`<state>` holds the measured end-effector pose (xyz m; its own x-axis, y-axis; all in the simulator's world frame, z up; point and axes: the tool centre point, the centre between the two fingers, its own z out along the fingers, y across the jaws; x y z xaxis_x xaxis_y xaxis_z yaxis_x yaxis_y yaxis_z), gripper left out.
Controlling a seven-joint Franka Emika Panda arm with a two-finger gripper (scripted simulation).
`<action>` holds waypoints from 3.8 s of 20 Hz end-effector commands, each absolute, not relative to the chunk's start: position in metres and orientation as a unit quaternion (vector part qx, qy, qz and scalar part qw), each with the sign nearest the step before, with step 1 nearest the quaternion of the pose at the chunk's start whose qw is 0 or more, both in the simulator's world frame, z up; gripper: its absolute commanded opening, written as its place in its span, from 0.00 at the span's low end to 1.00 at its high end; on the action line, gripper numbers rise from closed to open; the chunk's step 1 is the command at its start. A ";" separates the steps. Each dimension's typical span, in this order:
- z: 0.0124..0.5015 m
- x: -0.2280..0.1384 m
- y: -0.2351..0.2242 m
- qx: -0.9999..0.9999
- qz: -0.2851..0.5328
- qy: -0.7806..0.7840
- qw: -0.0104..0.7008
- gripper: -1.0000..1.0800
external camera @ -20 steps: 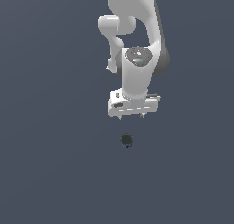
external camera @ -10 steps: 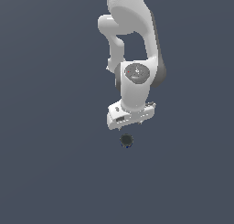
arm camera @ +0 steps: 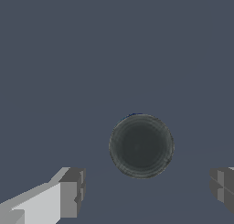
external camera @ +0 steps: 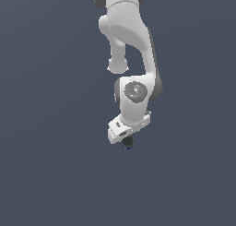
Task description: Pick up the object and move it to a goal position.
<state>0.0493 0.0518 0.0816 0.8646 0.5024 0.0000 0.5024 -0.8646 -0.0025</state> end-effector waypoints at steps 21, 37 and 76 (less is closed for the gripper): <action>0.025 0.055 0.049 -0.954 0.000 -0.300 0.000 0.96; 0.014 0.056 0.049 -0.954 0.000 -0.301 0.000 0.00; 0.326 0.020 -0.033 -0.953 0.000 -0.301 0.001 0.00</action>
